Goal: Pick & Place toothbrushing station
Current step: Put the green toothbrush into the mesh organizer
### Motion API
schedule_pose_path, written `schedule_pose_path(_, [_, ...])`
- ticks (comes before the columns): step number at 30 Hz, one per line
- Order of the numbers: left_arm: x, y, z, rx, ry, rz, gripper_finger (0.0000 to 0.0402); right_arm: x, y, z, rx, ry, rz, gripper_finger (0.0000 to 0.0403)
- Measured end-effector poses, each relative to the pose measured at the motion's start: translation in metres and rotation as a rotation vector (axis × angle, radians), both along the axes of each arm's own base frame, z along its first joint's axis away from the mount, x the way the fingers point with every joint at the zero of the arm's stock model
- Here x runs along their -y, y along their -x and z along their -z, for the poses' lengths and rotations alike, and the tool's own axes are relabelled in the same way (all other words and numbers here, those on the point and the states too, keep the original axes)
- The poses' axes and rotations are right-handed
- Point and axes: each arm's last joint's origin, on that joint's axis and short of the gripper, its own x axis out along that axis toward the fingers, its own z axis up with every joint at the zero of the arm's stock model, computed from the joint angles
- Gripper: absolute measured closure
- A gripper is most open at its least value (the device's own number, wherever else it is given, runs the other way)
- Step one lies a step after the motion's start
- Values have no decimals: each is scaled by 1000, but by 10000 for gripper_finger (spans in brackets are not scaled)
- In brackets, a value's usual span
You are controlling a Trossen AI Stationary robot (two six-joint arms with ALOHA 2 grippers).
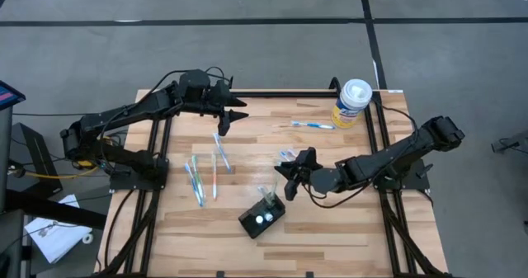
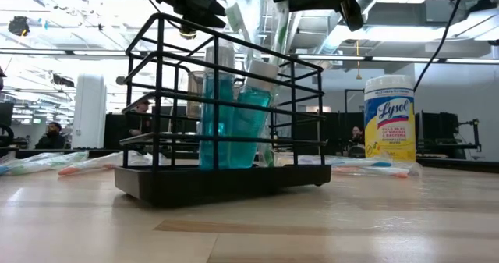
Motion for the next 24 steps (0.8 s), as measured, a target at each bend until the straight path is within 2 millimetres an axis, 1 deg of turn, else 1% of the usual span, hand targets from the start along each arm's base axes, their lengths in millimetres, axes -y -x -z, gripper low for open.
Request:
schedule_pose_path(6, [0, -1, 0, -1, -1, 0, 220, -2, -4, 6, -10, 3, -22, 361])
schedule_pose_path(12, [-4, -9, 9, -23, 7, 2, 220, -8, -17, 15, 0, 47, -75, 361])
schedule_pose_path(18, [-8, -17, 14, -24, -4, -8, 220, -8, -19, 21, -31, 84, -99, 361])
schedule_pose_path(24, [-9, -20, 16, -24, -5, -7, 220, -10, -21, 21, -24, 113, -140, 361])
